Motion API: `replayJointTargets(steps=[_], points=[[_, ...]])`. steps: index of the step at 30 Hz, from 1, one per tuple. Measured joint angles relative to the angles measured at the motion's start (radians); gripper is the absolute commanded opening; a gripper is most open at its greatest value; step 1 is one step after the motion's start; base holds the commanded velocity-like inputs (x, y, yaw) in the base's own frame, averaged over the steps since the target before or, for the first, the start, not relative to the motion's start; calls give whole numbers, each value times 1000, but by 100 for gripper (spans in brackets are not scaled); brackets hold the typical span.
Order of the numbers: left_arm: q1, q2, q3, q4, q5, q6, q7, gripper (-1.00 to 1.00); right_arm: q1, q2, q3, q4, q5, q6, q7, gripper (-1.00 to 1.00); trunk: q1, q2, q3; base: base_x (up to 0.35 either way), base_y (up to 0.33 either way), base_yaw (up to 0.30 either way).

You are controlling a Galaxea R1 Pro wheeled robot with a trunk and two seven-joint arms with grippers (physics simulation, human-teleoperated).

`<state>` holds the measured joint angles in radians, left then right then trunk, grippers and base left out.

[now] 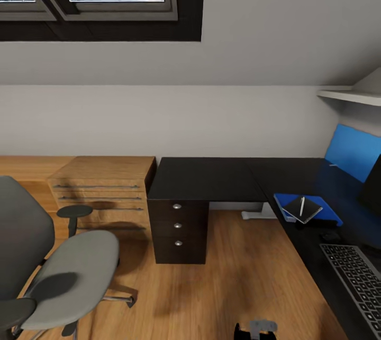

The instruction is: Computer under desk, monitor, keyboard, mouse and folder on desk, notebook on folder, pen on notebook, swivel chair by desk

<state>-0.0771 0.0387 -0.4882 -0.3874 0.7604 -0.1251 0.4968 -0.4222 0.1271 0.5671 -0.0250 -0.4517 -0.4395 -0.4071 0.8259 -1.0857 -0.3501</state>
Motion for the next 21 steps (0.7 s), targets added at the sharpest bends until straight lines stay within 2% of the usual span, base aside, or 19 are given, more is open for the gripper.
replayJointTargets(steps=[1,2,5,9,19,21], points=[[0,-1,-1,72,-3,-51,-67,100,9,-8,-2,4,13,-3,34,100,-4,7,3,0,0,0],[0,-8,-3,100,-5,-85,-117,100,13,-25,-4,5,13,-7,53,100,-8,14,6,0,0,33],[0,-46,-6,125,-5,-114,-158,100,16,-52,-1,7,14,-44,70,100,-19,35,16,0,0,165],[0,-63,-6,133,-5,-122,-168,100,20,-53,1,22,17,-101,74,100,-35,63,31,0,0,245],[0,-63,-1,135,-1,-123,-168,100,63,-53,0,27,20,-288,76,100,-73,133,64,0,0,274],[0,-61,1,140,0,-144,-169,100,117,-58,-2,32,20,-387,73,100,-81,147,70,0,0,278]])
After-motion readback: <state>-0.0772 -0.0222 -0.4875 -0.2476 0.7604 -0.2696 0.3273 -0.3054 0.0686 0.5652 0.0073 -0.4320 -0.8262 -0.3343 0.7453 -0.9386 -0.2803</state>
